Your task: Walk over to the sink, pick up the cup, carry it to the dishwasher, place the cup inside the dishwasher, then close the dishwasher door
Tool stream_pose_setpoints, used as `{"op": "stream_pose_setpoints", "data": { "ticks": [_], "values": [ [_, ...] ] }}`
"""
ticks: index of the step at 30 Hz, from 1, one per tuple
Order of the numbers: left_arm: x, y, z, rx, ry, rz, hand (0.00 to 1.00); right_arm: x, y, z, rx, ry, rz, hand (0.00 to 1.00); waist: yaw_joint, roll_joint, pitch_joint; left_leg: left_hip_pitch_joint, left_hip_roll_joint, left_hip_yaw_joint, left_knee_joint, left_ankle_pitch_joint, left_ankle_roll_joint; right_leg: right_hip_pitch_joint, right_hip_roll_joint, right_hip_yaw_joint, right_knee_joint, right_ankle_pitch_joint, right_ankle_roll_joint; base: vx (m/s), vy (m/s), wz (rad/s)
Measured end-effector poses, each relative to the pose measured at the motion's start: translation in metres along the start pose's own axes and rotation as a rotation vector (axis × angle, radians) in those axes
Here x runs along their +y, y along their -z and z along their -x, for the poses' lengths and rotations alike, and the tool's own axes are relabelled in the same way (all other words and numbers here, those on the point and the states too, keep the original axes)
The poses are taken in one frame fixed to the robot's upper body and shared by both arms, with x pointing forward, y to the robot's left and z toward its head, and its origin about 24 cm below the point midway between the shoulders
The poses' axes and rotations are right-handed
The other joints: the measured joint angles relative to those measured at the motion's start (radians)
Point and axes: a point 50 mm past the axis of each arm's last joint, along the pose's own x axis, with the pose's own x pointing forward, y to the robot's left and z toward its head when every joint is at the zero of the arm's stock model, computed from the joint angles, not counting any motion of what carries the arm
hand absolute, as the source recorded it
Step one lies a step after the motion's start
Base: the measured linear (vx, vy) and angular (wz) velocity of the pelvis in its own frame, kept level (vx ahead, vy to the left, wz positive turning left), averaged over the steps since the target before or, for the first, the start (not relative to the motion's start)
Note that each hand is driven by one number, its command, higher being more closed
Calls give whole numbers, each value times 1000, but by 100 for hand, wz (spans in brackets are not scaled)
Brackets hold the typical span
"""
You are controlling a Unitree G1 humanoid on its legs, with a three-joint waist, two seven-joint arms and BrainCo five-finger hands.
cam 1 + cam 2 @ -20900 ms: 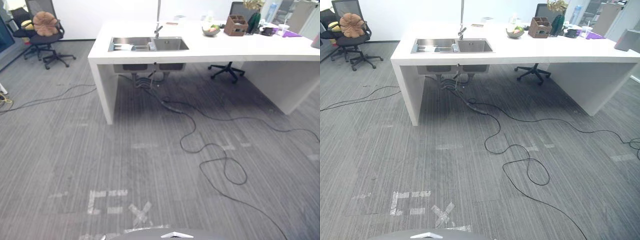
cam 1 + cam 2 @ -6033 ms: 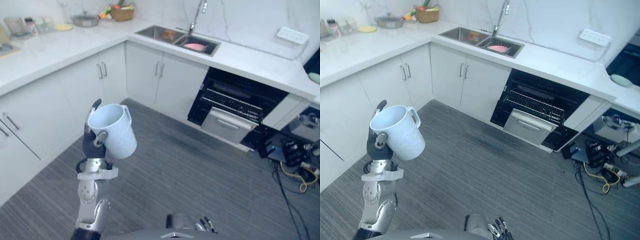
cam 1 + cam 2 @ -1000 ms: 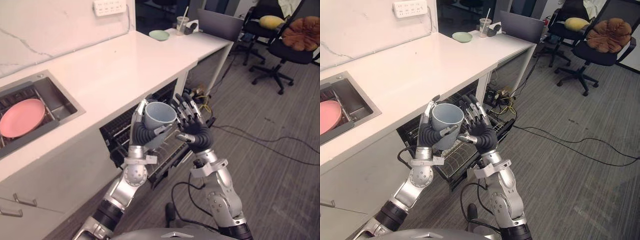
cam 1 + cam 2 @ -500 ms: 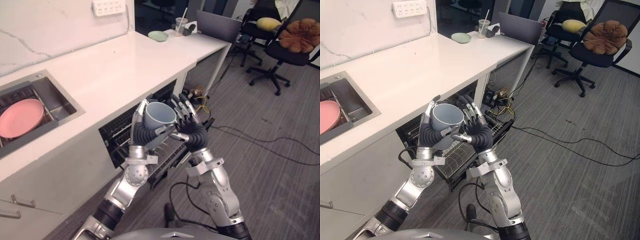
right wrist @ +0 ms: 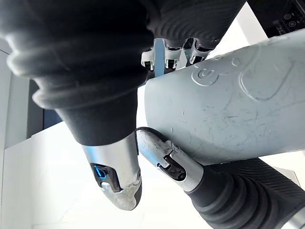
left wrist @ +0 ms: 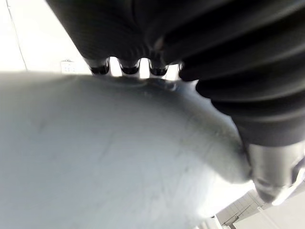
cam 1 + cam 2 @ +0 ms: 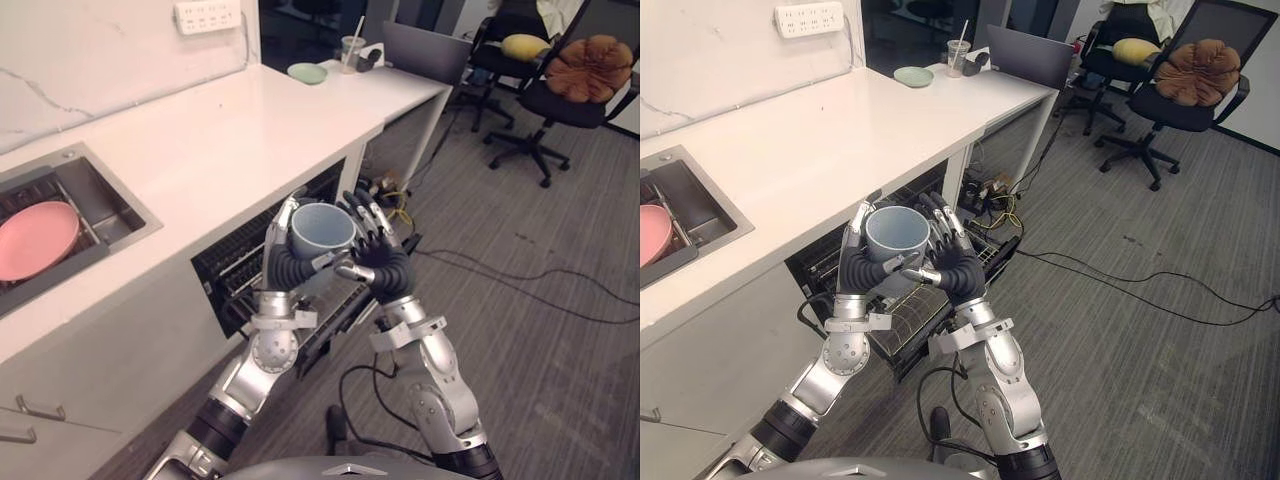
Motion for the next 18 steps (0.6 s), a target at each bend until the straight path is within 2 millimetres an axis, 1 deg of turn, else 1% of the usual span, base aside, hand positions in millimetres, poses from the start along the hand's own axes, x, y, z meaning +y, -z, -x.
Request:
{"op": "stream_pose_setpoints", "data": {
  "ticks": [11, 15, 18],
  "values": [
    [3, 0, -2, -2, -19, -3, 100, -3, 2, 1, 12, 38, -2, 0, -1, -2, -11, -2, 1, 2, 2, 0, 0, 0, 0, 2, 0, 2, 1, -7, -3, 0],
    [8, 1, -3, -2, -51, -9, 100, -7, 10, 3, 57, 55, -4, 0, 0, -2, -11, -2, 1, 2, 2, 0, 0, 0, 0, 2, 0, 2, 1, 0, 0, 0],
    [9, -3, -5, -17, -60, -2, 100, -6, 14, 4, 89, 53, 18, 0, 0, -2, -11, -2, 1, 2, 2, 0, 0, 0, 0, 2, 0, 2, 1, 0, 0, 0]
  ]
}}
